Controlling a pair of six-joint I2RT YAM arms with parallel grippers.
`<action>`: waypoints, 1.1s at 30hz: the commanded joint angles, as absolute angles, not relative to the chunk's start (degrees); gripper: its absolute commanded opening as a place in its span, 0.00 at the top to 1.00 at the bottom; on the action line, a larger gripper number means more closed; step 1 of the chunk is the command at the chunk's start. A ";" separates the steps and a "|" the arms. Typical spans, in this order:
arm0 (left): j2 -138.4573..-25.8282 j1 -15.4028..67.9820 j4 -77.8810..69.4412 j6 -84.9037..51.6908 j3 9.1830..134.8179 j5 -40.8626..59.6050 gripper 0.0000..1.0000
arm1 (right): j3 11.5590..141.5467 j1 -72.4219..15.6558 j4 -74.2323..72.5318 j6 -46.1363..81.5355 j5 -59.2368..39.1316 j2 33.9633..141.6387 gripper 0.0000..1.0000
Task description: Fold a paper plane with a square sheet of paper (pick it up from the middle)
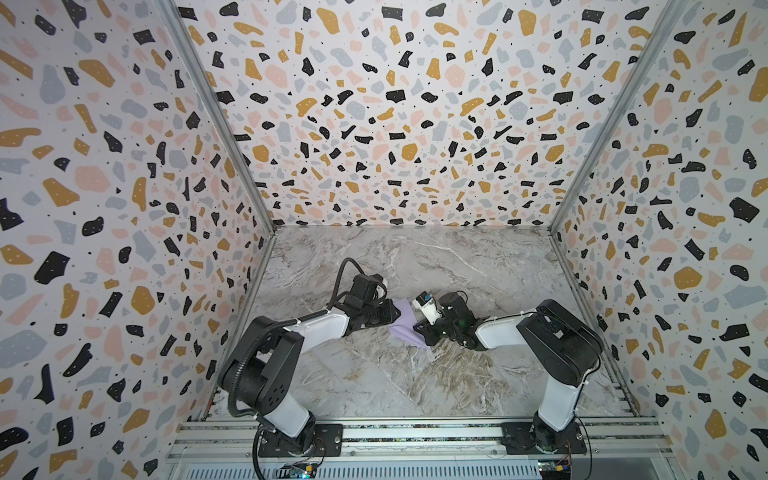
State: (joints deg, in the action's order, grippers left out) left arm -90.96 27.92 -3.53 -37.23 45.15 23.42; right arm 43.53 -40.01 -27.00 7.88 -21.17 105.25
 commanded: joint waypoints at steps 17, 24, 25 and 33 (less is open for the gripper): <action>-96.61 34.10 -9.37 -41.09 43.06 23.09 0.94 | 43.77 -39.81 -25.05 8.57 -21.20 106.25 0.96; -97.16 34.10 -6.85 -40.74 43.33 21.20 0.95 | 43.90 -39.81 -24.71 8.60 -21.01 106.35 0.96; -97.12 34.10 -6.53 -40.70 43.25 20.94 0.95 | 43.92 -39.77 -24.72 8.55 -21.04 106.35 0.96; -97.07 34.10 -5.69 -41.11 42.37 19.95 0.95 | 43.95 -39.73 -24.70 8.69 -20.98 106.59 0.96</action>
State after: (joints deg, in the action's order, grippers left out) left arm -96.99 33.91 -6.81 -41.39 42.15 21.32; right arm 43.55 -39.97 -27.05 8.12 -21.43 105.38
